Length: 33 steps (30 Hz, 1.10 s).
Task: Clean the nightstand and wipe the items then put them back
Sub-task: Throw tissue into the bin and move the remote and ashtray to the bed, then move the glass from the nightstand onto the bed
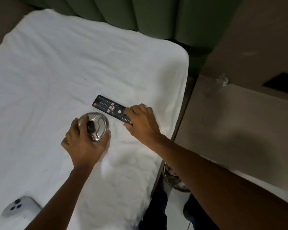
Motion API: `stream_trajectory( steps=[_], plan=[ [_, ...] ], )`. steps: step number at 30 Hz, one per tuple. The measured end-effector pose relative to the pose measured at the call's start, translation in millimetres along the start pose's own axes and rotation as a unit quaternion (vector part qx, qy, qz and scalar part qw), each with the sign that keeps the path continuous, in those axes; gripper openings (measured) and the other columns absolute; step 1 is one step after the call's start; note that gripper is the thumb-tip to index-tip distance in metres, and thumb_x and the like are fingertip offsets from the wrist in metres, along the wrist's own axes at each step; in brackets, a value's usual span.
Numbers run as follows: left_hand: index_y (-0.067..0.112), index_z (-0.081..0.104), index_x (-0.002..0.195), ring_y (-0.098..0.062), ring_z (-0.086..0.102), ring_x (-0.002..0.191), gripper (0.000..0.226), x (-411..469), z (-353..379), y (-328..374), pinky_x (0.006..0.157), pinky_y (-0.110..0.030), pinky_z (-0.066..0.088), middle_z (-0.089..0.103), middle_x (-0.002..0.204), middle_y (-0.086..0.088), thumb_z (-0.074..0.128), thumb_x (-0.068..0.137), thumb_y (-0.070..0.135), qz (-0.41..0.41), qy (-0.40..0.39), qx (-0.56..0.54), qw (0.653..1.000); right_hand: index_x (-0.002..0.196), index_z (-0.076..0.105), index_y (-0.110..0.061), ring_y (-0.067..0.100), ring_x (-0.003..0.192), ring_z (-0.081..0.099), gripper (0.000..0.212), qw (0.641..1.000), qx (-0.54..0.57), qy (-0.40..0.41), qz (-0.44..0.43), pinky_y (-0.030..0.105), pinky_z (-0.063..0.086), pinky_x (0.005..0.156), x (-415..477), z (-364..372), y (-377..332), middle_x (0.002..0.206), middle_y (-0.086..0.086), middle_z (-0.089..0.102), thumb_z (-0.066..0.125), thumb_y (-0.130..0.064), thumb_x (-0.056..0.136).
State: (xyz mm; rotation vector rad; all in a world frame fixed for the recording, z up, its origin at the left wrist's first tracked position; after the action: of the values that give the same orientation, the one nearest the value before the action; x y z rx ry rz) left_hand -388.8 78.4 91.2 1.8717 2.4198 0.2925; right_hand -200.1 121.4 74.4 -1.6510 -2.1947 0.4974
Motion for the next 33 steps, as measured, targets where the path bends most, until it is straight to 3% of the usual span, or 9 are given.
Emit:
stream_trajectory(
  steps=[5,9,13,18,20,23,27,30,33],
  plan=[
    [0.018,0.029,0.149,-0.041,0.023,0.143,0.097,0.9,19.1,-0.6,0.111,-0.061,0.023,0.025,0.156,-0.021,0.043,0.071,0.075,-0.018,-0.038,-0.031,0.999,0.098,0.064,-0.016,0.028,0.089,0.057,0.037,0.998,0.025,0.059,0.006,0.040,0.039,0.076,-3.7,-16.5,31.1,0.095,0.004,0.067,0.054,-0.049,0.087],
    [0.019,0.035,0.146,-0.037,0.024,0.144,0.078,23.7,12.7,78.4,0.113,-0.053,0.022,0.028,0.156,-0.019,0.052,0.083,0.061,0.087,0.016,-0.063,0.994,0.094,0.061,-0.011,0.032,0.087,0.057,0.027,0.984,-0.019,0.141,0.106,0.040,0.040,0.076,-17.3,-62.1,131.0,0.091,0.011,0.064,0.050,-0.036,0.093],
    [0.021,0.051,0.136,-0.033,0.036,0.138,0.054,37.6,29.1,196.1,0.110,-0.053,0.028,0.043,0.148,-0.014,0.054,0.088,0.046,0.217,0.016,-0.046,0.975,0.111,0.057,-0.009,0.037,0.110,0.050,0.029,0.966,-0.082,0.091,0.229,0.046,0.036,0.089,-24.4,-80.9,236.6,0.115,0.020,0.057,0.049,-0.030,0.092],
    [0.025,0.056,0.133,-0.030,0.029,0.145,0.048,24.4,86.5,336.6,0.117,-0.052,0.021,0.041,0.152,-0.011,0.047,0.091,0.044,0.358,-0.046,-0.030,0.932,0.131,0.044,-0.016,0.041,0.126,0.035,0.052,0.931,-0.138,0.009,0.337,0.052,0.034,0.098,-22.8,-88.3,344.2,0.141,0.021,0.037,0.060,-0.026,0.082],
    [0.024,0.053,0.137,-0.031,0.027,0.146,0.047,6.4,110.5,370.9,0.118,-0.049,0.024,0.035,0.156,-0.012,0.049,0.092,0.037,0.414,-0.082,-0.035,0.906,0.134,0.038,-0.024,0.042,0.130,0.030,0.059,0.932,-0.115,-0.026,0.343,0.056,0.033,0.099,-20.6,-79.6,365.6,0.150,0.017,0.026,0.063,-0.028,0.080],
    [0.020,0.036,0.147,-0.033,0.032,0.143,0.060,-15.4,138.1,385.9,0.109,-0.043,0.039,0.022,0.161,-0.013,0.055,0.091,0.028,0.414,-0.172,-0.078,0.890,0.133,0.037,-0.026,0.045,0.122,0.042,0.060,0.939,-0.078,-0.060,0.330,0.056,0.039,0.097,-25.3,-66.5,379.9,0.140,0.017,0.033,0.064,-0.027,0.079],
    [0.019,0.036,0.146,-0.029,0.039,0.140,0.058,-23.3,150.8,364.1,0.101,-0.042,0.048,0.028,0.158,-0.011,0.058,0.093,0.030,0.325,-0.248,-0.183,0.894,0.125,0.043,-0.018,0.043,0.103,0.055,0.052,0.932,0.009,0.023,0.363,0.041,0.047,0.080,-48.3,-72.2,381.7,0.127,0.021,0.042,0.065,-0.029,0.079],
    [0.022,0.043,0.142,-0.026,0.039,0.140,0.050,-17.4,143.2,355.7,0.104,-0.042,0.046,0.032,0.156,-0.008,0.054,0.095,0.037,0.285,-0.242,-0.220,0.901,0.119,0.046,-0.014,0.032,0.103,0.053,0.056,0.894,0.098,0.171,0.401,0.026,0.036,0.074,-80.7,-92.9,373.1,0.119,0.017,0.053,0.070,-0.035,0.073],
    [0.017,0.040,0.145,-0.024,0.036,0.142,0.052,10.1,122.3,356.9,0.112,-0.039,0.039,0.037,0.154,-0.008,0.045,0.099,0.042,0.221,-0.216,-0.290,0.906,0.103,0.046,-0.021,0.034,0.099,0.056,0.047,0.832,0.256,0.323,0.373,0.047,0.048,0.083,-95.6,-118.8,346.7,0.106,0.018,0.059,0.072,-0.038,0.068]
  ],
)
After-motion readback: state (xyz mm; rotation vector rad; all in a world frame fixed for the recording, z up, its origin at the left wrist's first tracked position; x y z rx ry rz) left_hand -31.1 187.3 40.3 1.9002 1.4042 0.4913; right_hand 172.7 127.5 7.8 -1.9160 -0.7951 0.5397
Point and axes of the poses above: each hand's wrist, its own x-axis towards the middle knuckle, its own z-axis out of the palm, y = z × x, the point moved 10 cm from there along x, towards the middle knuckle
